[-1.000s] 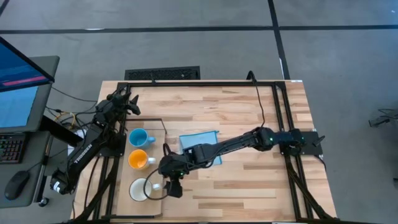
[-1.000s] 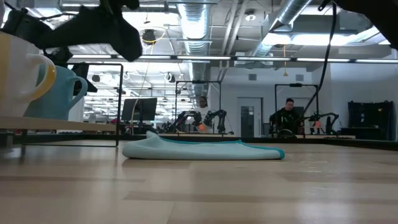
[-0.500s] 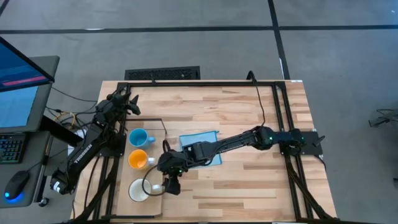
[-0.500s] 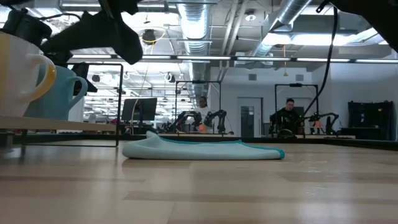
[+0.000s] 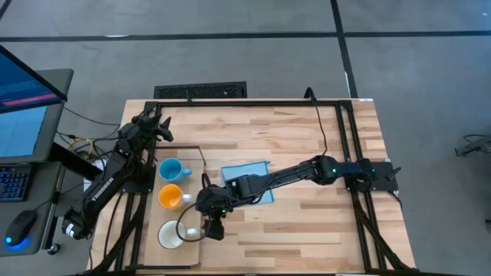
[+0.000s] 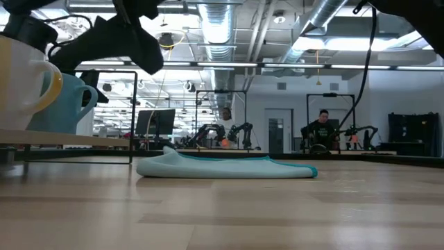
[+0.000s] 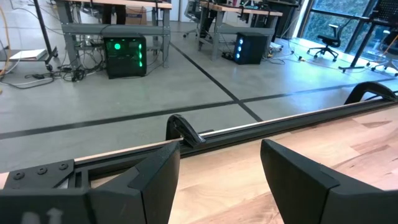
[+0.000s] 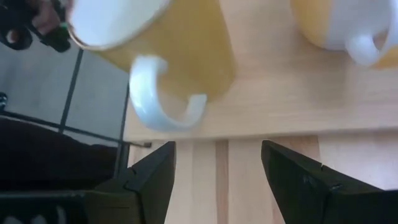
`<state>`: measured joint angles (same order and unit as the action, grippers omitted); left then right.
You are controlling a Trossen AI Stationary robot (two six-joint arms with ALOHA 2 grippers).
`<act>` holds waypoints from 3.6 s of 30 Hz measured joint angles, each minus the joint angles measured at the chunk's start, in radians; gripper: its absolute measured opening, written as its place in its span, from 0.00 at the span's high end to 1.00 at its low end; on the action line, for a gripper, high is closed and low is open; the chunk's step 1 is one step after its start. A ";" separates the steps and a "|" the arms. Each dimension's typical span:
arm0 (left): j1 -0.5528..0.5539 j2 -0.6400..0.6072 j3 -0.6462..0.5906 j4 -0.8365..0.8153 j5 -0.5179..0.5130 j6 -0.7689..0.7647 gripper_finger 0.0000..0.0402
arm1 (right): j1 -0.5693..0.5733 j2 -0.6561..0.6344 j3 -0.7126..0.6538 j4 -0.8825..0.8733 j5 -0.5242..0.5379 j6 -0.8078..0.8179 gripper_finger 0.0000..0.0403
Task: Stack small to large cups/mugs on shelf
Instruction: Put the white and yellow mug on the shelf, then return to Home Position
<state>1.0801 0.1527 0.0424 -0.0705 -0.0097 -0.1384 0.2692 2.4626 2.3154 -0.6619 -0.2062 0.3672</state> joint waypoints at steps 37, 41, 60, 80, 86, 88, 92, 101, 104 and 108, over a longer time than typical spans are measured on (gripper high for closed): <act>0.000 0.000 0.000 0.000 0.002 0.018 0.46 | 0.014 0.042 0.000 0.120 -0.002 0.026 0.35; 0.000 0.000 0.000 0.000 0.002 0.018 0.46 | 0.016 0.042 0.000 0.120 -0.006 0.039 0.35; 0.000 0.000 0.000 0.000 0.001 0.018 0.46 | 0.027 0.042 0.000 0.167 -0.029 0.046 0.35; 0.000 0.000 0.000 0.000 0.000 0.019 0.46 | 0.027 0.045 0.000 0.214 -0.029 0.041 0.35; 0.000 0.000 0.000 0.000 0.000 0.019 0.46 | 0.024 0.046 0.000 0.228 -0.029 0.024 0.35; 0.000 0.000 0.000 0.000 0.000 0.019 0.46 | 0.024 0.046 0.000 0.221 -0.029 0.024 0.35; 0.000 0.000 0.000 0.000 0.000 0.019 0.46 | 0.019 0.046 0.000 0.196 -0.028 0.017 0.35; 0.000 0.000 0.000 0.000 0.001 0.019 0.46 | -0.015 0.047 0.000 -0.003 -0.029 0.055 0.35; 0.000 0.000 0.000 0.000 0.001 0.019 0.46 | -0.045 0.047 0.000 -0.113 -0.014 0.023 0.35; 0.000 0.000 0.000 0.000 0.002 0.008 0.46 | -0.106 0.019 0.000 -0.181 0.071 -0.054 0.35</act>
<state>1.0801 0.1524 0.0425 -0.0704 -0.0078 -0.1308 0.1629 2.4812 2.3150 -0.8424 -0.1349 0.3128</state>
